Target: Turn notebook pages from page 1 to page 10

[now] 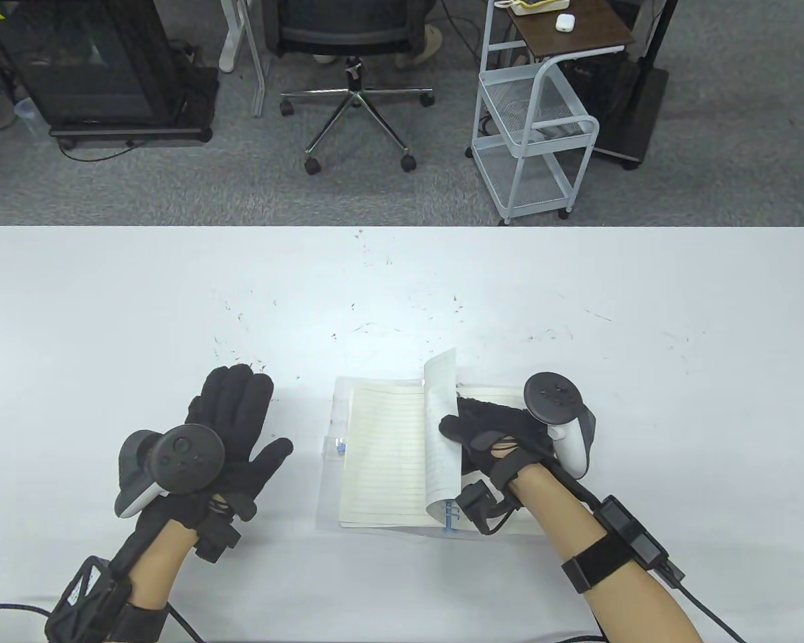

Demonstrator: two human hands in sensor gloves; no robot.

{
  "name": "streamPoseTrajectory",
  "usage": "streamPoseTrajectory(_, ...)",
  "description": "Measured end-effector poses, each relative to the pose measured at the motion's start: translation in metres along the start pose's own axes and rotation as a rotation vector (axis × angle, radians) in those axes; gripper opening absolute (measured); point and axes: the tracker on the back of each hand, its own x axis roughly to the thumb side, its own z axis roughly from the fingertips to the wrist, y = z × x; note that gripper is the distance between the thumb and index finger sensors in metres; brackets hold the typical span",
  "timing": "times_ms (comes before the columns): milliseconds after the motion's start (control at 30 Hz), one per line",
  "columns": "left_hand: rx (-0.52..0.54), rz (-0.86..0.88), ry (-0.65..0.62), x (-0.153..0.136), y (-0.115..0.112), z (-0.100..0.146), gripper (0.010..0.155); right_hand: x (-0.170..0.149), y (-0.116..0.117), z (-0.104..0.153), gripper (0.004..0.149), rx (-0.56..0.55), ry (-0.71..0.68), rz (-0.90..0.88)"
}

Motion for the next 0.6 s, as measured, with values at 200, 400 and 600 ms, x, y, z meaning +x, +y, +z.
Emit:
streamPoseTrajectory(200, -0.013, -0.002, -0.002, -0.002, -0.004, -0.001, 0.087, 0.003, 0.03, -0.02, 0.054, 0.036, 0.01, 0.116)
streamPoseTrajectory(400, -0.022, -0.003, 0.002, -0.003, -0.006, -0.001, 0.087, -0.004, 0.059, -0.033, 0.057, 0.079, 0.026, 0.225)
streamPoseTrajectory(600, -0.025, -0.005, 0.0, -0.003, -0.006, -0.002, 0.087, -0.01, 0.081, -0.036, 0.067, 0.141, 0.027, 0.296)
